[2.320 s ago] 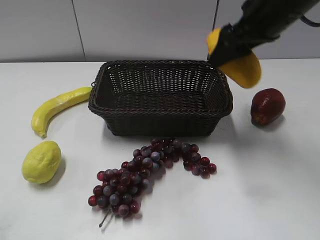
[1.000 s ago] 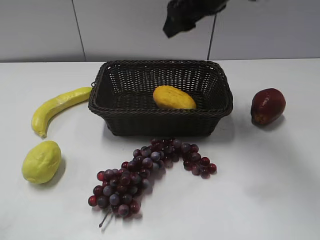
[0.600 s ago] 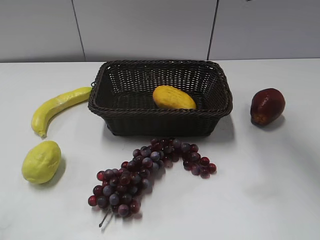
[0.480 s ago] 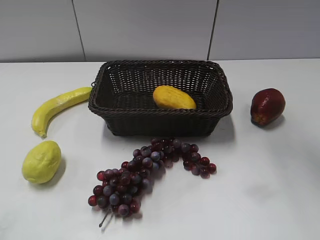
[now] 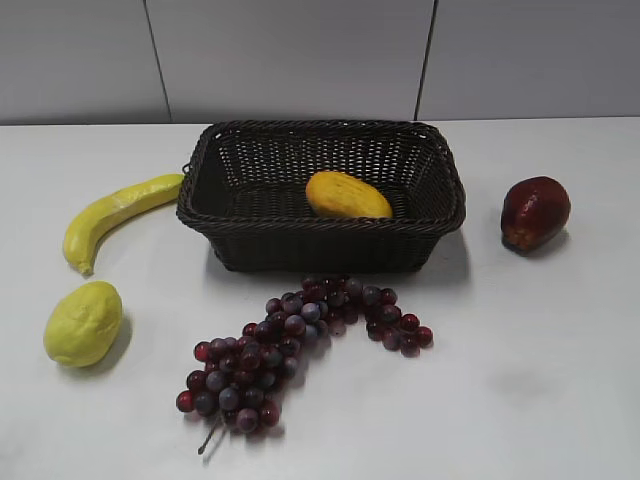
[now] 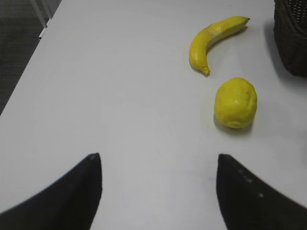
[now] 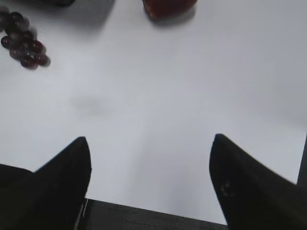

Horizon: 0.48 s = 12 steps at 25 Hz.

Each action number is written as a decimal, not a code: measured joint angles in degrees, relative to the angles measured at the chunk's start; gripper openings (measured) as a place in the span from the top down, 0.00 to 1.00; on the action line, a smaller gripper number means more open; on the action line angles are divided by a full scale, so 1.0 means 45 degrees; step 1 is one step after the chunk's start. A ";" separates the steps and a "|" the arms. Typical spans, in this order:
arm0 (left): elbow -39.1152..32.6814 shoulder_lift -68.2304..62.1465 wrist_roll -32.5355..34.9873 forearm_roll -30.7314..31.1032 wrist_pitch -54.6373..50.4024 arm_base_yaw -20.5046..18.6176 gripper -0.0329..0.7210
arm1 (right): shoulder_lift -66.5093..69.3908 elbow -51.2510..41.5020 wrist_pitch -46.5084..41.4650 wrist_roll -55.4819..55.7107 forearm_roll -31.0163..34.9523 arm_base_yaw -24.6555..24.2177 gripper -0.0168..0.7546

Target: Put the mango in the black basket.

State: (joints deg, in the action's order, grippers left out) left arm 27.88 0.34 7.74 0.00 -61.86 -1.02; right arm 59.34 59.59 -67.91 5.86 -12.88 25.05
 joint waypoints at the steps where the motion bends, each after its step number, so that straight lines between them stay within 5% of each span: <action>1: 0.0000 0.0000 0.0000 0.0000 0.0000 0.0000 0.22 | -0.0548 -0.0490 0.0151 0.0119 0.0000 0.0000 0.21; 12: 0.0000 0.0000 0.0000 0.0000 0.0000 0.0000 0.22 | -0.7262 -0.4422 0.0437 0.0473 0.0050 0.0000 0.21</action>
State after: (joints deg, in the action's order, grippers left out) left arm 27.88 0.34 7.74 0.00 -61.86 -1.02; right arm 26.66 39.70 -65.94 7.99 -12.65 25.05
